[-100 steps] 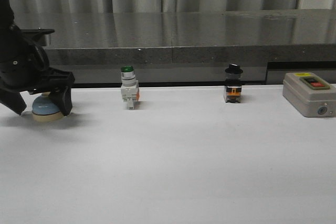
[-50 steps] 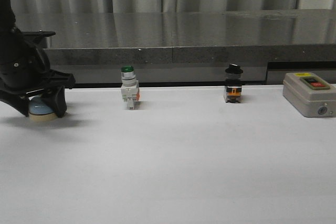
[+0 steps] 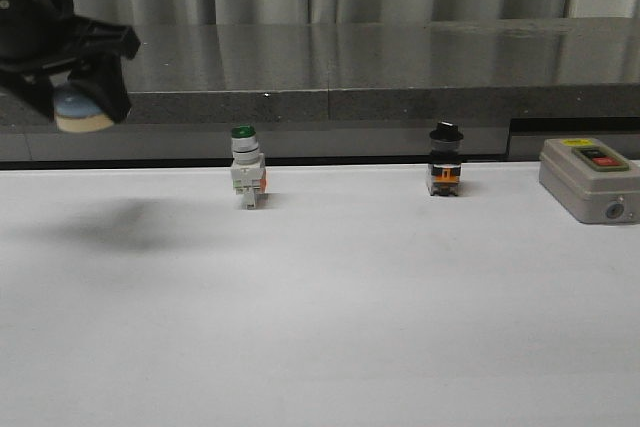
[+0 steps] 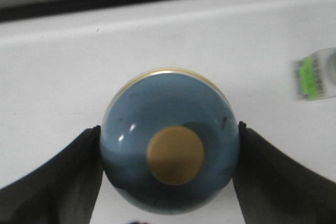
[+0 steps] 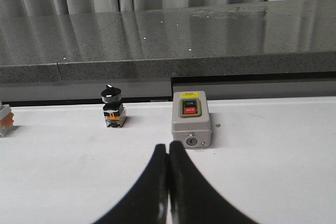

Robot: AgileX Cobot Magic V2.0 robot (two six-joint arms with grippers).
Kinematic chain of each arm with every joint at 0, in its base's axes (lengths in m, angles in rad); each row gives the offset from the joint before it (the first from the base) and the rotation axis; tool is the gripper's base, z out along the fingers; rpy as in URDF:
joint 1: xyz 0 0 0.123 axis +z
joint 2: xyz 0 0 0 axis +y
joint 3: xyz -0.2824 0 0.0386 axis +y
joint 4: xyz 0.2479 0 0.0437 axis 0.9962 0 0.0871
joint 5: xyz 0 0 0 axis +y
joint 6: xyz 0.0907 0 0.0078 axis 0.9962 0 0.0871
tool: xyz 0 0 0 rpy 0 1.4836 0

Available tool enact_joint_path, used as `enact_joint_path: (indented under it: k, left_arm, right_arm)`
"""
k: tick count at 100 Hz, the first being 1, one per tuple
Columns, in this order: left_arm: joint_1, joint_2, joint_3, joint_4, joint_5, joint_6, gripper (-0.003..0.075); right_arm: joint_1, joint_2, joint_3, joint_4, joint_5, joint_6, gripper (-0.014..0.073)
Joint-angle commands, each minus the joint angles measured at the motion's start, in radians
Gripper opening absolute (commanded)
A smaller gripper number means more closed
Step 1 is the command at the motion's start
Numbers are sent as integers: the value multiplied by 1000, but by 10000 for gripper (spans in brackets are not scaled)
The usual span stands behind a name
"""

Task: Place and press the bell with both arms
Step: 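Lift the bell with the left gripper and carry it toward the table center, then lower the bell onto the table and open the left gripper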

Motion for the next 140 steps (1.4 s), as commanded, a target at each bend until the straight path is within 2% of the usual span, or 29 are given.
enact_joint_path:
  k: [1, 22, 35, 51, 73, 104, 114, 127, 132, 140]
  left_arm:
    - [-48, -91, -25, -10, -30, -1, 200]
    - [-210, -81, -25, -10, -41, -1, 200]
    - [-325, -36, -25, -8, -102, -1, 200]
    - [-418, 43, -38, -1, -154, -1, 200]
    - [-477, 179, -78, 2, -163, 2, 200]
    - [-482, 237, -84, 2, -156, 2, 210]
    - [-482, 237, -93, 0, -136, 13, 312]
    - [-483, 237, -94, -2, -134, 24, 566]
    - [-483, 237, -94, -2, -134, 24, 634]
    - [-486, 237, -94, -2, -132, 24, 676]
  right_arm:
    - [-6, -17, -14, -11, -86, -1, -60]
    - [-6, -17, -14, -11, -86, -1, -60]
    - [-6, -17, -14, -11, -86, -1, -60]
    - [-6, -17, -14, -11, -86, -1, -60]
    - [-6, -17, -14, -11, -86, -1, -60]
    - [-6, -17, -14, -11, -86, -1, -60]
    - [-6, -17, -14, -11, -86, -1, -60]
    - [-6, -17, -14, -11, -86, -1, -60]
    - [-6, -17, -14, -11, -86, -1, -60]
    - [-6, -17, -14, -11, -86, -1, -60]
